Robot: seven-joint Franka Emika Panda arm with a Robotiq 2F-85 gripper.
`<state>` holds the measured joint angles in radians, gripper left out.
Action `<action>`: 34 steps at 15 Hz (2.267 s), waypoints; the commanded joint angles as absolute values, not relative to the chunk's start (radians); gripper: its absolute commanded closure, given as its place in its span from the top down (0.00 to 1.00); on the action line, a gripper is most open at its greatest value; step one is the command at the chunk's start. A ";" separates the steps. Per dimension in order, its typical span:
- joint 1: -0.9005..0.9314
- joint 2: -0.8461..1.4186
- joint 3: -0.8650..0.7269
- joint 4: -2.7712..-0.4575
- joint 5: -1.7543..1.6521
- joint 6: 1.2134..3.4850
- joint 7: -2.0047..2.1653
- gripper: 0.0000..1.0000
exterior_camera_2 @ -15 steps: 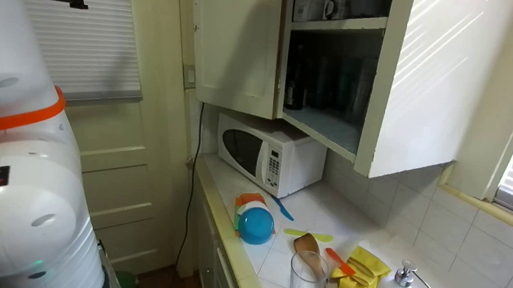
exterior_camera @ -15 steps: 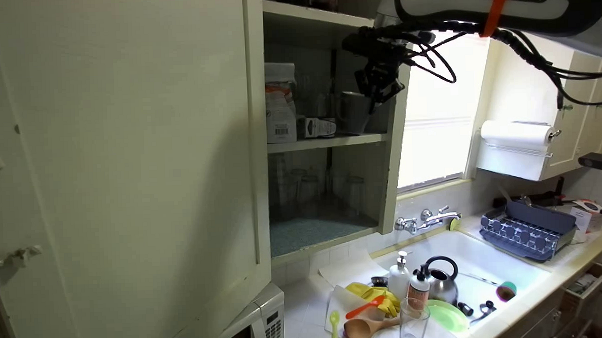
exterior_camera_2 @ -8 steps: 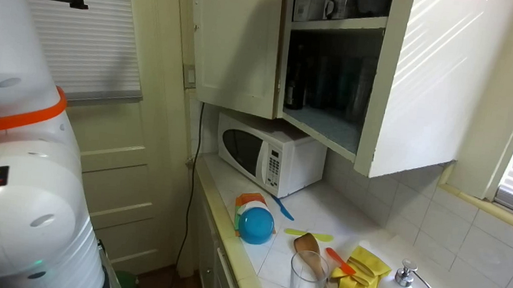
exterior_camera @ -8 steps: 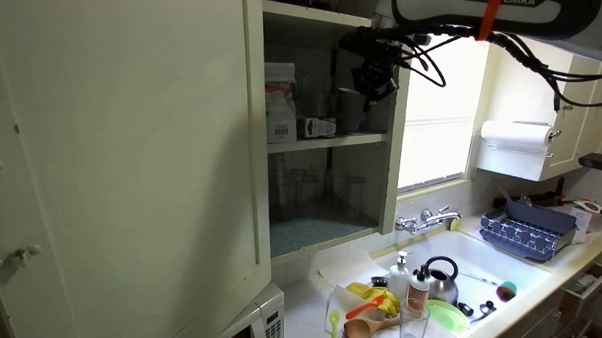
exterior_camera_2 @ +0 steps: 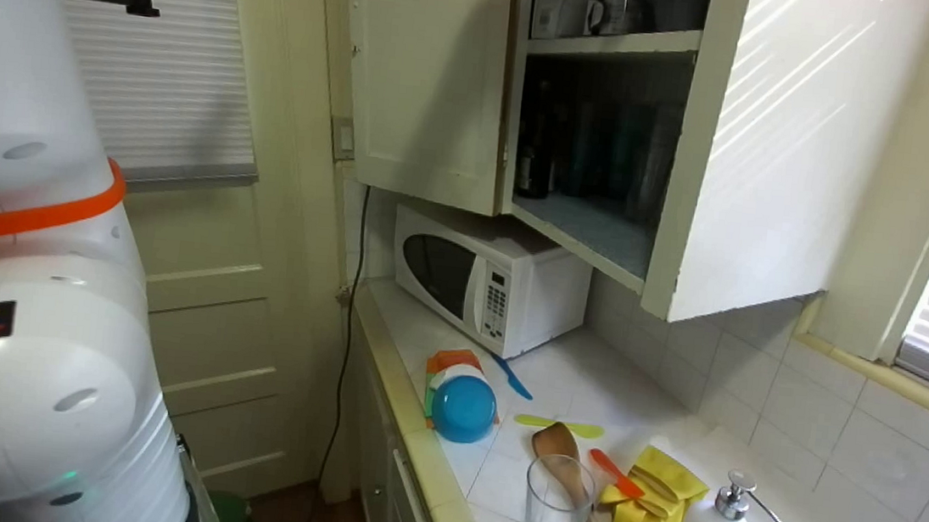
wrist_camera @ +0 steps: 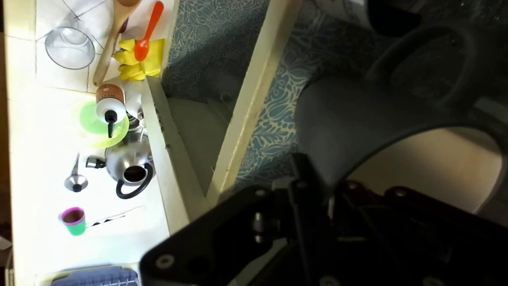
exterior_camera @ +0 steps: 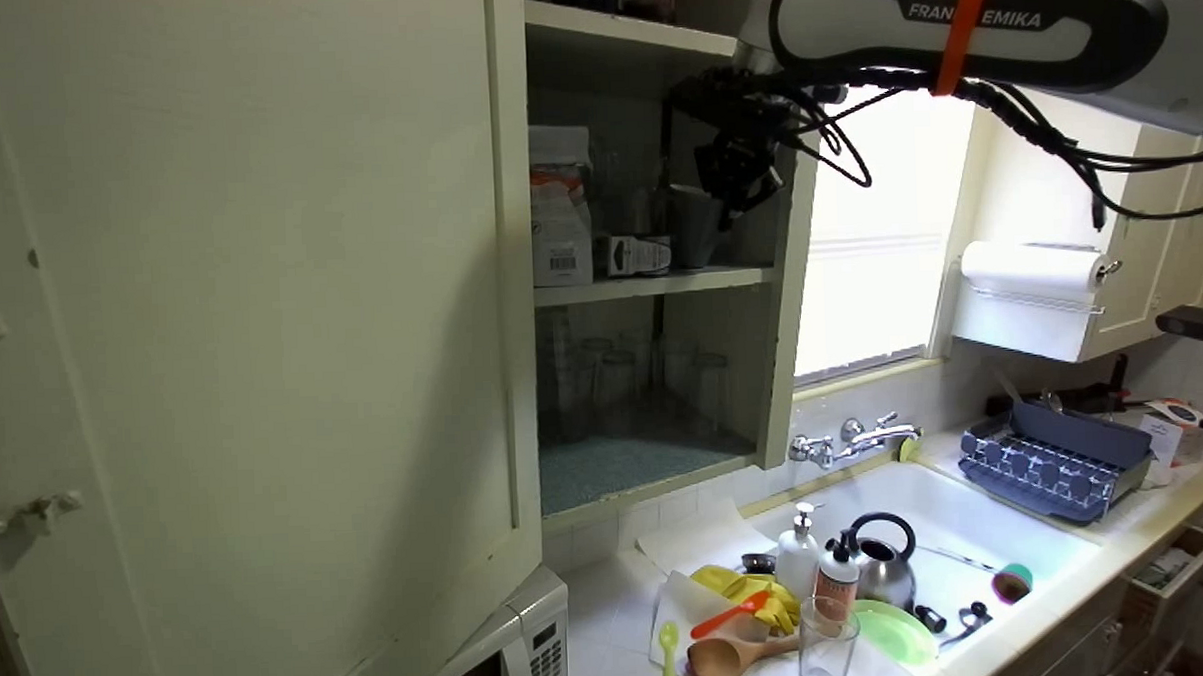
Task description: Put the grey mug on the second shelf of the open cabinet.
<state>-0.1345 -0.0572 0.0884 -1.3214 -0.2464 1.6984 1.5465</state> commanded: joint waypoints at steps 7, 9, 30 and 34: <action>-0.137 -0.047 0.082 -1.291 -0.242 1.713 1.561 0.76; -0.137 -0.048 0.082 -1.290 -0.240 1.719 1.561 0.92; -0.103 -0.380 -0.069 -1.554 0.229 1.534 0.859 1.00; -0.126 -0.351 -0.068 -1.545 0.248 1.518 0.799 1.00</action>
<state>-0.1170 -0.3565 -0.0739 -1.5555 0.2476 1.5227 0.7969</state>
